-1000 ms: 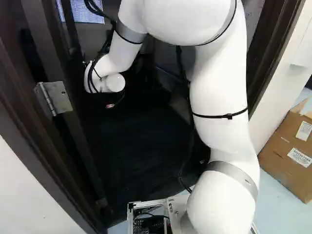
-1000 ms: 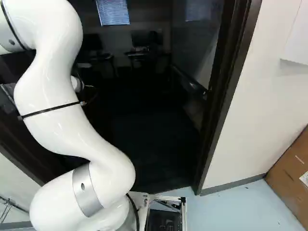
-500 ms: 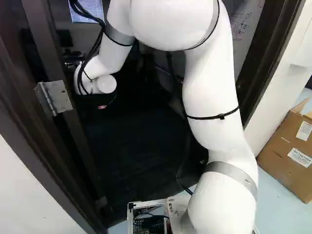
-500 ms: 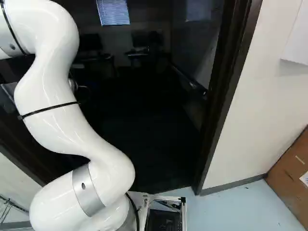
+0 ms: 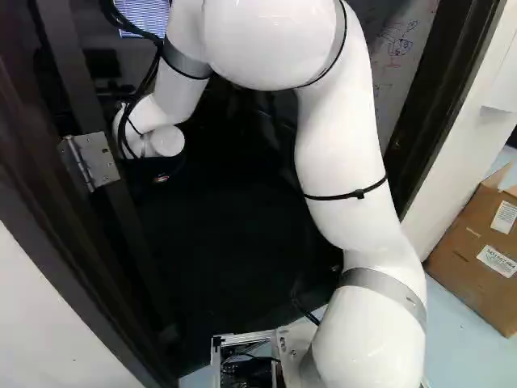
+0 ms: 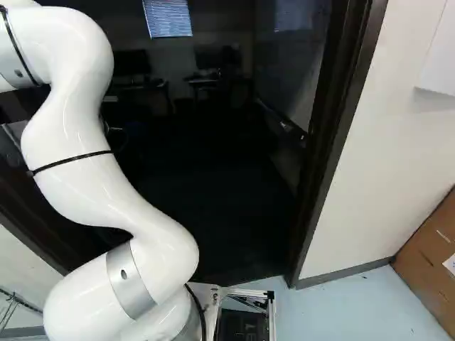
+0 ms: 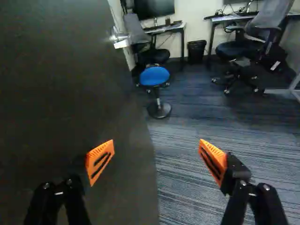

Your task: Open the door and move inside

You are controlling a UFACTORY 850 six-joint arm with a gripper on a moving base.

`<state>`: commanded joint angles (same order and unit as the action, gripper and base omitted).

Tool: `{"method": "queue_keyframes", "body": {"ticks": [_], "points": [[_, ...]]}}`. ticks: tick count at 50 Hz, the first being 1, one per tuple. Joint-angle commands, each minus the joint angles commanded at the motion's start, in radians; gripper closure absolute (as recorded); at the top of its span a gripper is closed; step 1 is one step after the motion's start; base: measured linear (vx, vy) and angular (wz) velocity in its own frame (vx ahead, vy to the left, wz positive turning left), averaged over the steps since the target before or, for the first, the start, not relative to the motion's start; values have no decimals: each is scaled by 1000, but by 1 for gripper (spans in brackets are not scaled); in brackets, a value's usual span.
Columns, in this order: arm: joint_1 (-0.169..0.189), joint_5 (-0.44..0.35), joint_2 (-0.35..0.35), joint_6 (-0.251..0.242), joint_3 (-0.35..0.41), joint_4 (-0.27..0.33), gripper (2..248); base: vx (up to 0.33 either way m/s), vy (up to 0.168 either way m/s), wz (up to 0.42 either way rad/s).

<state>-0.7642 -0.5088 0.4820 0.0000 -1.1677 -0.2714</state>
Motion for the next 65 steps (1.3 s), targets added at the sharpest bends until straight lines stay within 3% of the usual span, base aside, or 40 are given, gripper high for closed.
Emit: {"method": "queue_keyframes", "body": {"ticks": [65], "points": [[134,0,-172,0,212,0,3,0,0,0]]}}
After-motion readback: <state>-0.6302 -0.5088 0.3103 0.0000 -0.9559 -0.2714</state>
